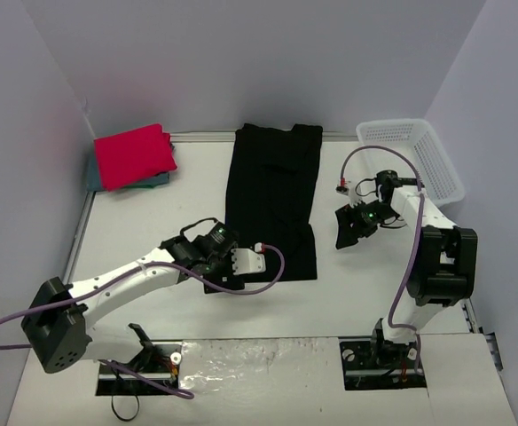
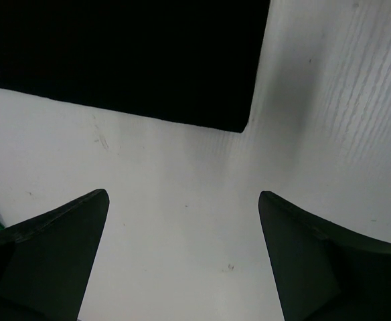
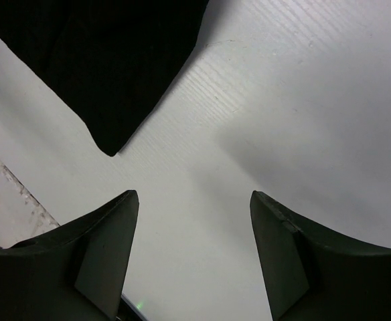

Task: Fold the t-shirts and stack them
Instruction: Grab the bottom of the folded rectangular tshirt with both arms

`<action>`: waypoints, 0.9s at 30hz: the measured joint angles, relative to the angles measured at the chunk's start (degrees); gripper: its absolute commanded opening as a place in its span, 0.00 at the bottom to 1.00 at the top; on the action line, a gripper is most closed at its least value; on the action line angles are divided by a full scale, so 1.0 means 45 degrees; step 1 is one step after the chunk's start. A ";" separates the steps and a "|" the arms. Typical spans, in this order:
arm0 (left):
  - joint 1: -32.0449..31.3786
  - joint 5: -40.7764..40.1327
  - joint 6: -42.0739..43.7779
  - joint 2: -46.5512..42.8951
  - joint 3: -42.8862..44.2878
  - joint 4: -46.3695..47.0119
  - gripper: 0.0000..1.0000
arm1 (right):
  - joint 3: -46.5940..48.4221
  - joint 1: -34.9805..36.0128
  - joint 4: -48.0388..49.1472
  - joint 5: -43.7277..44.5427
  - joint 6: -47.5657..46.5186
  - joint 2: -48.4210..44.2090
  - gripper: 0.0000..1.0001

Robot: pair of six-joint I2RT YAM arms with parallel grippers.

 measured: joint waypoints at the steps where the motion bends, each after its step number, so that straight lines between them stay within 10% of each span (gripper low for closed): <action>1: -0.0160 -0.0039 0.0000 0.0102 0.0000 0.0136 0.94 | -0.0005 -0.0005 0.0058 0.0015 0.0078 0.0000 0.64; 27: -0.1379 0.0073 -0.0117 0.2390 -0.0826 0.2725 0.96 | -0.0214 -0.0092 0.0811 0.0928 0.0797 0.0393 0.64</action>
